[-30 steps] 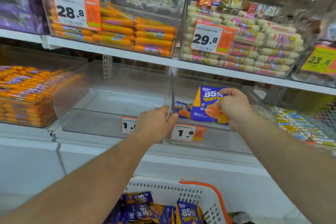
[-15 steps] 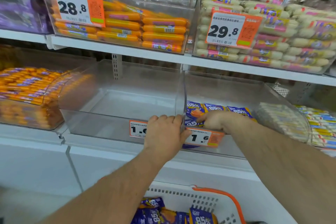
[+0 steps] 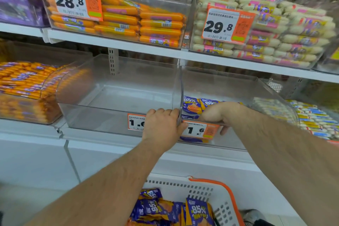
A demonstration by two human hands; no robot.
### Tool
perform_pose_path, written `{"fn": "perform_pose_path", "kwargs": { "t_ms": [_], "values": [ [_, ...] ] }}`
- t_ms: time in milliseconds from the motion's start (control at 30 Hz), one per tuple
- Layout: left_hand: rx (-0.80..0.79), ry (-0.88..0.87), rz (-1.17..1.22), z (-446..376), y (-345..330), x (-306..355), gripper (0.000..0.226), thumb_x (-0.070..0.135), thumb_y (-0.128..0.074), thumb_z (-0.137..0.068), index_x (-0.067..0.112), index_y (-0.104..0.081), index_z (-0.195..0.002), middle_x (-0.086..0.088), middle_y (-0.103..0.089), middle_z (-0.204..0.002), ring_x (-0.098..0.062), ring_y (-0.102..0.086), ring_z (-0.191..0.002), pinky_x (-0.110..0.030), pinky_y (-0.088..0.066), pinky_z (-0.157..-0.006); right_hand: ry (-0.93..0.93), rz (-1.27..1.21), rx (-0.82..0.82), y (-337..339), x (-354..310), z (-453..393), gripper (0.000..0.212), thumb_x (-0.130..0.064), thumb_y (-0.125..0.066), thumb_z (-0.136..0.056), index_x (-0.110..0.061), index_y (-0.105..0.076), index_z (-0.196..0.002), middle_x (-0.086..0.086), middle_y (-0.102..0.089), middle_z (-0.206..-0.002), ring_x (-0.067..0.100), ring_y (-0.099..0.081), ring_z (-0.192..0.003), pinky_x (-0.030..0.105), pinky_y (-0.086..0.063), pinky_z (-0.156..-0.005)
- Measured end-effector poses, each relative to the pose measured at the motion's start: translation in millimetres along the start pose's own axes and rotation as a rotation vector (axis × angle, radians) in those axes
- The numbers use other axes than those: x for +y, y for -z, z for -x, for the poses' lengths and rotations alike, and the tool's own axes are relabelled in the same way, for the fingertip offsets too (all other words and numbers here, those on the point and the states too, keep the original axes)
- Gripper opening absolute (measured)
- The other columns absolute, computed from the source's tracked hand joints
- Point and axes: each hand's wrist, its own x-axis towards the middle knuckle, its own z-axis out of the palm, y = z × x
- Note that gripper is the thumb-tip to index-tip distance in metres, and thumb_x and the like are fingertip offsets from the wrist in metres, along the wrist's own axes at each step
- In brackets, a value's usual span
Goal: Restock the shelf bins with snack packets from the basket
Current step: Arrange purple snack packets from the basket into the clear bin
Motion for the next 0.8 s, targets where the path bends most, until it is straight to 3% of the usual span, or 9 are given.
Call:
{"fn": "perform_pose_path", "kwargs": {
  "t_ms": [67, 167, 233, 267, 367, 467, 567, 700, 800],
  "values": [
    [-0.009, 0.0, 0.017, 1.3, 1.7, 0.3, 0.048, 0.062, -0.034, -0.095, 0.024, -0.052, -0.119, 0.003, -0.066, -0.113, -0.022, -0.057, -0.106, -0.038, -0.033, -0.091, 0.039, 0.001, 0.117, -1.6, -1.5, 11.4, 0.033, -0.039, -0.06, -0.091, -0.013, -0.068, -0.111, 0.004, -0.068, -0.117, 0.024, -0.065, -0.105, 0.036, -0.052, -0.092],
    [-0.055, 0.034, 0.141, 4.8, 4.1, 0.7, 0.059, 0.06, -0.045, -0.092, 0.022, -0.045, -0.137, 0.0, -0.057, -0.134, -0.024, -0.045, -0.128, -0.046, -0.018, -0.111, 0.248, -0.217, 0.658, -25.0, -7.8, 30.9, 0.013, -0.021, -0.056, -0.091, -0.015, -0.065, -0.084, 0.009, -0.064, -0.09, 0.026, -0.059, -0.089, 0.027, -0.04, -0.072],
    [0.087, 0.027, 0.19, 18.9, 4.4, 2.3, 0.065, 0.05, -0.054, -0.088, 0.013, -0.045, -0.141, -0.004, -0.05, -0.143, -0.025, -0.039, -0.137, -0.053, -0.007, -0.116, 0.403, -0.472, 1.002, -59.6, -11.3, 48.1, 0.017, -0.014, -0.054, -0.089, -0.017, -0.059, -0.073, 0.0, -0.056, -0.072, 0.017, -0.05, -0.074, 0.025, -0.033, -0.065],
    [0.223, 0.024, 0.212, 30.8, 2.9, 3.1, 0.063, 0.043, -0.058, -0.083, 0.01, -0.051, -0.136, -0.006, -0.055, -0.139, -0.026, -0.044, -0.134, -0.053, -0.009, -0.116, 0.487, -0.564, 1.061, -79.7, -12.2, 57.2, 0.018, -0.011, -0.055, -0.088, -0.018, -0.059, -0.071, -0.004, -0.053, -0.065, 0.012, -0.046, -0.068, 0.021, -0.032, -0.06],
    [0.364, 0.029, 0.33, 82.8, -16.1, 6.0, 0.059, 0.036, -0.057, -0.072, 0.012, -0.061, -0.125, -0.004, -0.062, -0.13, -0.022, -0.053, -0.125, -0.046, -0.013, -0.112, 0.547, -0.673, 0.899, -140.4, -7.9, 66.0, 0.024, -0.005, -0.057, -0.084, -0.018, -0.055, -0.063, -0.01, -0.047, -0.055, 0.012, -0.04, -0.056, 0.012, -0.033, -0.054],
    [0.022, 0.119, 0.487, 135.7, -40.7, 10.3, 0.055, 0.033, -0.057, -0.081, 0.019, -0.055, -0.134, 0.001, -0.057, -0.136, -0.019, -0.048, -0.129, -0.043, -0.005, -0.115, 0.291, -0.603, 0.534, -194.9, 12.3, 32.8, 0.025, -0.008, -0.054, -0.084, -0.012, -0.054, -0.059, 0.002, -0.052, -0.058, 0.018, -0.046, -0.061, 0.028, -0.033, -0.052],
    [-0.307, 0.23, 0.545, 173.8, -61.5, 16.1, 0.052, 0.029, -0.055, -0.091, 0.028, -0.044, -0.142, 0.006, -0.053, -0.139, -0.014, -0.042, -0.134, -0.041, -0.001, -0.118, 0.074, -0.395, 0.235, -248.4, 43.1, -0.3, 0.016, -0.011, -0.051, -0.088, -0.005, -0.065, -0.081, 0.017, -0.063, -0.077, 0.025, -0.05, -0.067, 0.027, -0.035, -0.057],
    [-0.468, 0.294, 0.61, 200.0, -77.4, 20.3, 0.045, 0.026, -0.05, -0.096, 0.03, -0.047, -0.14, 0.008, -0.058, -0.134, -0.011, -0.052, -0.122, -0.038, -0.006, -0.117, 0.069, -0.033, -0.002, -306.6, 74.0, -5.8, 0.035, -0.01, -0.05, -0.089, -0.014, -0.036, -0.058, 0.005, -0.031, -0.055, 0.019, -0.029, -0.048, 0.03, -0.031, -0.051],
    [-0.555, 0.329, 0.6, 208.6, -83.5, 17.9, 0.043, 0.025, -0.05, -0.095, 0.032, -0.048, -0.138, 0.008, -0.06, -0.13, -0.013, -0.053, -0.119, -0.04, -0.009, -0.119, 0.217, 0.184, -0.171, -336.8, 72.8, 2.5, 0.038, -0.018, -0.053, -0.092, -0.016, -0.035, -0.059, 0.004, -0.031, -0.057, 0.02, -0.029, -0.05, 0.036, -0.036, -0.057]
  ]
}}
